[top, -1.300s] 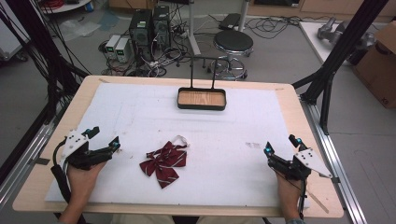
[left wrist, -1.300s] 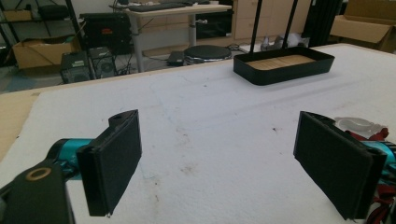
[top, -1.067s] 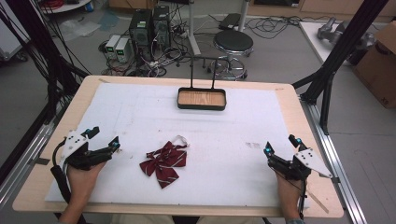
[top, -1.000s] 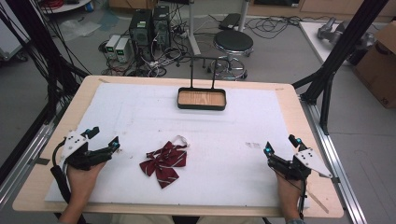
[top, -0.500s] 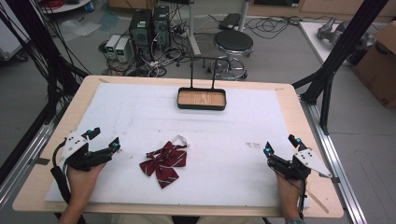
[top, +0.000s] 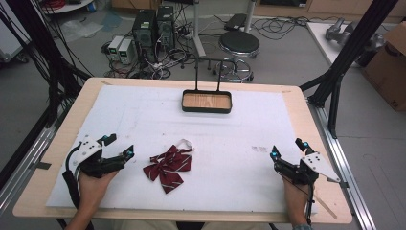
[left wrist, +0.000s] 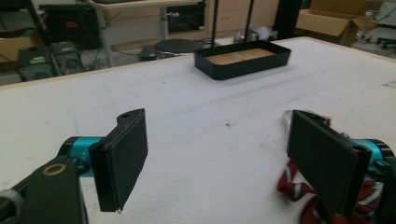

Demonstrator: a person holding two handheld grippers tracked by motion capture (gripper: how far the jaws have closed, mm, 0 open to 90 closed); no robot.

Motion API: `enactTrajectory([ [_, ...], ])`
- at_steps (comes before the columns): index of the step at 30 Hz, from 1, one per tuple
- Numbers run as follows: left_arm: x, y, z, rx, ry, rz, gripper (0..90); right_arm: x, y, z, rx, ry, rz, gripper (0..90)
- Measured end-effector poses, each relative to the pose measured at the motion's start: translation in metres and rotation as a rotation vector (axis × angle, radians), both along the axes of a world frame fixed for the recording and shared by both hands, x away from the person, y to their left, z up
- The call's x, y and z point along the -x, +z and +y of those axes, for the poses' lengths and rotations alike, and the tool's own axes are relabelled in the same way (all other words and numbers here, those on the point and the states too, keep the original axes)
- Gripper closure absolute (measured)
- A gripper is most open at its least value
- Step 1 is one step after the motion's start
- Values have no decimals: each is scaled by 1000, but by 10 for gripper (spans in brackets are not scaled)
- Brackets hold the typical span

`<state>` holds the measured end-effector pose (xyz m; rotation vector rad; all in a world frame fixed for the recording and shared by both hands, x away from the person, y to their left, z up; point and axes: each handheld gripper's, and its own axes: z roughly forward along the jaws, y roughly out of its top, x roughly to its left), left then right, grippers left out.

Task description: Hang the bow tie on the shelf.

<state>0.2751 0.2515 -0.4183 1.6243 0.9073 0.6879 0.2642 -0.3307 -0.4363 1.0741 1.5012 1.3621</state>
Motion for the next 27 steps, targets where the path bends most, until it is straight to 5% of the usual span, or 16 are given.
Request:
enactTrajectory([
  [8, 0, -3, -29, -11, -114, 48, 254, 0, 0, 0, 1, 0, 1, 111],
  [11, -1, -8, -48, -54, -182, 55, 316, 0, 0, 0, -1, 1, 2, 111],
  [16, -1, -11, -61, -77, -217, 70, 378, -1, 0, 0, 2, 3, 1, 111],
  [27, -13, -24, -87, -183, -250, 192, 457, -1, 0, 0, -3, 11, 3, 111],
])
